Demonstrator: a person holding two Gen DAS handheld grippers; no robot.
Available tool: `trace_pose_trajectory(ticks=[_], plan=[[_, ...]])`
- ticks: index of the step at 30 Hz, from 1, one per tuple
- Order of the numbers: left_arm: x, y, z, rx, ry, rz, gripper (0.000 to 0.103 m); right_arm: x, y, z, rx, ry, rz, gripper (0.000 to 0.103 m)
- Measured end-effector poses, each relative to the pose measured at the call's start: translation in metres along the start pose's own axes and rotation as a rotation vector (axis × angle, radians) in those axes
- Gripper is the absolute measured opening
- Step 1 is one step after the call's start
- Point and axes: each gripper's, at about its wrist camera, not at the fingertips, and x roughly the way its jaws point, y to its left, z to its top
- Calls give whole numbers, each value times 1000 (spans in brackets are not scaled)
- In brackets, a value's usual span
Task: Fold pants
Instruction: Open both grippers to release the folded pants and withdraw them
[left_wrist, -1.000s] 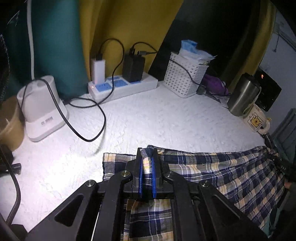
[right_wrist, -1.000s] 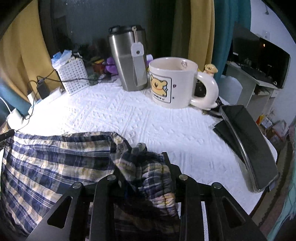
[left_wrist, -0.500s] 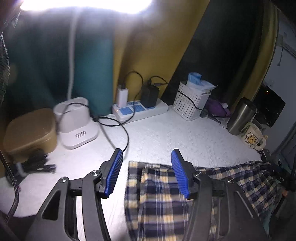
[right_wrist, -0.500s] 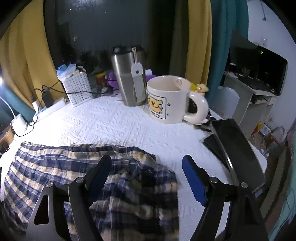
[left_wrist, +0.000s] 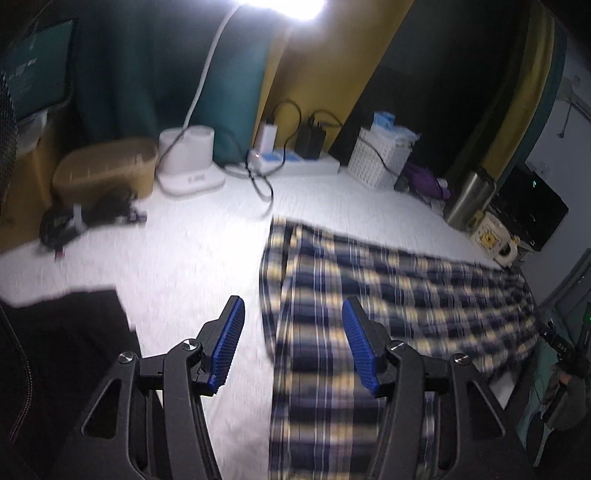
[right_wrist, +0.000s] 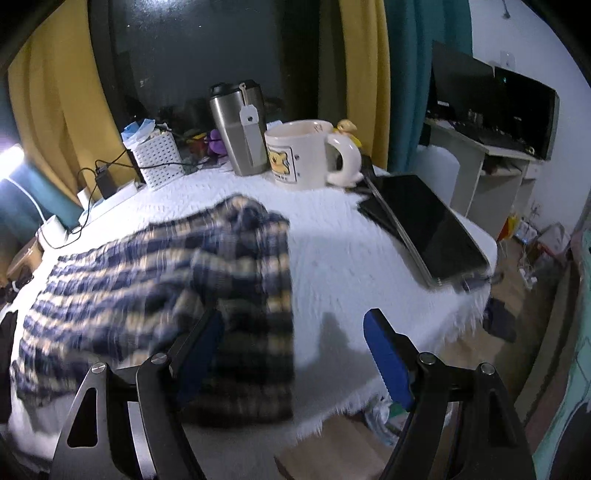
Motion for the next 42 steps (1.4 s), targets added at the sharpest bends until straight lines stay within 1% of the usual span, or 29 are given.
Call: trace_pose_trajectory(ticks=[3, 5, 8, 10, 12, 13, 14, 15, 16, 17, 18, 19, 25, 28, 31, 32, 33, 34, 35, 36, 39, 42], plan=[[-3, 2, -17, -12, 29, 7, 55, -9, -11, -13, 59, -25, -2, 80], [-6, 2, -24, -18, 34, 8, 55, -12, -14, -18, 86, -37, 4, 79], [-13, 2, -32, -32, 34, 13, 55, -6, -9, -20, 84, -1, 51, 70], [-16, 2, -36, -39, 33, 11, 55, -1, 1, -20, 82, 19, 95, 70], [-19, 1, -42, -45, 37, 12, 55, 5, 16, -21, 41, 36, 120, 68], [-19, 1, -44, -48, 42, 14, 55, 10, 25, -22, 9, 45, 115, 64], [-18, 1, -46, -52, 47, 17, 55, 16, 31, -24, -20, 62, 112, 54], [-19, 1, -49, -57, 52, 21, 55, 21, 35, -26, -38, 72, 100, 48], [-19, 1, -50, -59, 54, 24, 55, 22, 36, -27, -56, 61, 84, 44], [-20, 1, -51, -61, 54, 27, 55, 22, 36, -25, -69, 55, 71, 32], [-21, 2, -51, -61, 54, 28, 55, 23, 33, -22, -66, 57, 68, 30], [-22, 2, -51, -61, 53, 31, 55, 24, 31, -20, -62, 59, 69, 29], [-26, 8, -48, -70, 42, 46, 55, 34, 20, 4, -103, 31, 14, 29], [-28, 11, -45, -76, 38, 53, 55, 38, 19, 13, -114, 40, 11, 29], [-32, 13, -44, -81, 24, 54, 55, 29, 24, 13, -125, 28, -7, 33], [-33, 15, -45, -84, 21, 54, 55, 25, 25, 11, -129, 22, -24, 40], [-34, 16, -45, -85, 18, 53, 55, 18, 27, 10, -132, 12, -45, 55], [-34, 16, -46, -83, 17, 53, 55, 10, 28, 9, -133, -4, -55, 66], [-36, 16, -47, -79, 15, 50, 55, 0, 29, 8, -130, -26, -54, 82], [-37, 16, -48, -73, 12, 47, 55, -7, 30, 7, -128, -42, -55, 85], [-45, 16, -52, -42, 1, 44, 55, -31, 40, 4, -142, -79, -76, 85], [-53, 18, -57, -11, -11, 54, 55, -47, 61, 0, -161, -101, -68, 85]])
